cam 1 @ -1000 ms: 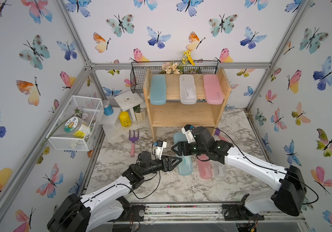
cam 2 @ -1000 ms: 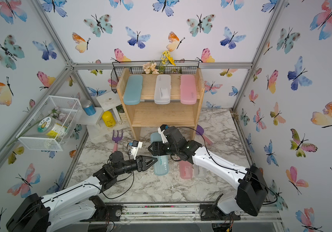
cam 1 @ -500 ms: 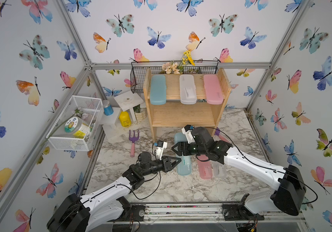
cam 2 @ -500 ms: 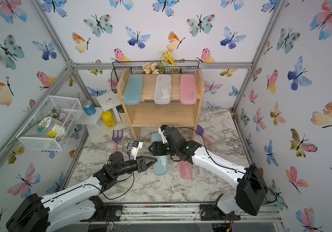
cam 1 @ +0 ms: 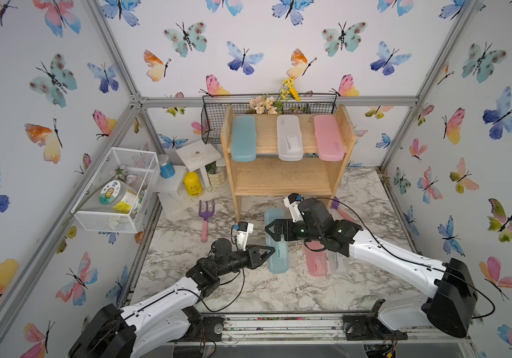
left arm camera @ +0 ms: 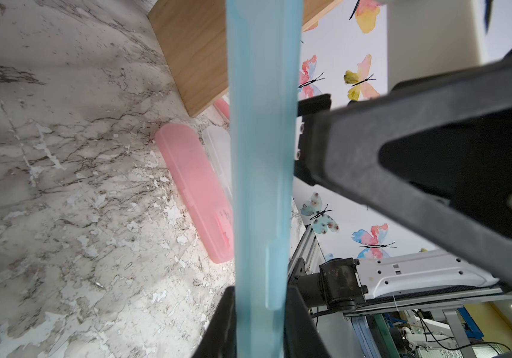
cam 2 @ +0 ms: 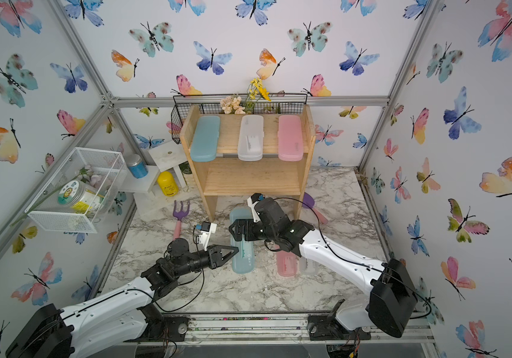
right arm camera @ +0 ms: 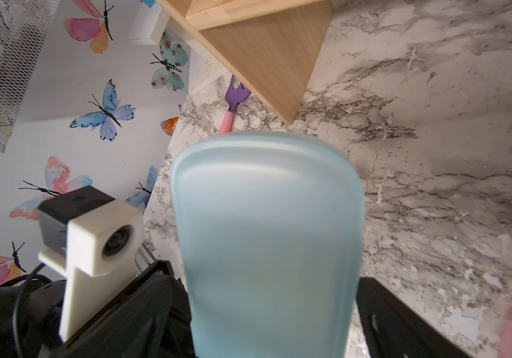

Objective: Remove the pencil cases from the shelf
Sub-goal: Pick up the pencil case from the center of the board.

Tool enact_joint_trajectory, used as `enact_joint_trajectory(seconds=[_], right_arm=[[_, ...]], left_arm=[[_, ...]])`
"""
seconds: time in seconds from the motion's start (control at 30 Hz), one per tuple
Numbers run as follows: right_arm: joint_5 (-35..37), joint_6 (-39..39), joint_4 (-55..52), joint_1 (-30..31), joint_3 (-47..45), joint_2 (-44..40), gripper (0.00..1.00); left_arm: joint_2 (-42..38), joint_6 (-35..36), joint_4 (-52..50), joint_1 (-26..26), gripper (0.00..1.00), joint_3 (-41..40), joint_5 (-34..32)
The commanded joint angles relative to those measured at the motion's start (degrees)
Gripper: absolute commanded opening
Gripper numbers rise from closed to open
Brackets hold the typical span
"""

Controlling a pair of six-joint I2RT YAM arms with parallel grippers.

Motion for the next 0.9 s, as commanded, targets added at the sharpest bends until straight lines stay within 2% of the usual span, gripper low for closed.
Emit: enact_joint_trajectory(seconds=[0.0,0.1,0.4,0.87], right_arm=[[2.16,-1.34,-3.67,0.23,1.67,-1.02,0.99],[0.96,-0.93,-4.46,0.41,0.26,-0.66,0.99],[-0.39,0.31,-1.37,1.35,-3.87,0.49,0.99],[-0.54,0.95,0.42,4.53,-2.74,4.29,0.99]], left_arm=[[-0.76,-1.16,3.76,0.21,0.22,-1.58,-1.35],[-0.58,-1.48,4.64,0.21,0.19,-1.87,-1.57],[-0.31,-1.02,3.52,0.21,0.17,-0.93,-1.61],[1.53,-0.84,3.47,0.21,0.18,-0.36,-1.31]])
